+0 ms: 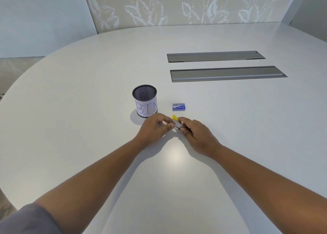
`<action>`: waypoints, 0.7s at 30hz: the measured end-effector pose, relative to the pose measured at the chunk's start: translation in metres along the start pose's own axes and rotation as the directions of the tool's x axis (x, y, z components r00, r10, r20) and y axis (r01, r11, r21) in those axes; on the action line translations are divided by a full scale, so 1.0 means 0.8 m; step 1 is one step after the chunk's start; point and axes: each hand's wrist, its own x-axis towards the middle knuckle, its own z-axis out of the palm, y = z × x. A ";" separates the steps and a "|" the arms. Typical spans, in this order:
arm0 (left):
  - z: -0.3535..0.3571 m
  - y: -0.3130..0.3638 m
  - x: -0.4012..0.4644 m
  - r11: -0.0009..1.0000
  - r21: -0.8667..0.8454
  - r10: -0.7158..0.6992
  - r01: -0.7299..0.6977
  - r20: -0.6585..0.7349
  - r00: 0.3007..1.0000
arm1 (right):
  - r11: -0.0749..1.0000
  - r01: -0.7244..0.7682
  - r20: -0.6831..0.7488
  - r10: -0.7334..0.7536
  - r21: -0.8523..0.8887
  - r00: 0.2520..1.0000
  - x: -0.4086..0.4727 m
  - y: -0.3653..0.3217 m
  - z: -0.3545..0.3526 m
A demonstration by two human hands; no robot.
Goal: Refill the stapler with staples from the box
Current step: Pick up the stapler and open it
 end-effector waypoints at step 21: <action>0.012 0.006 0.011 0.638 -0.717 -0.104 0.282 0.282 0.954 | 0.835 -0.154 -0.081 0.231 0.529 0.970 0.013 -0.018 0.018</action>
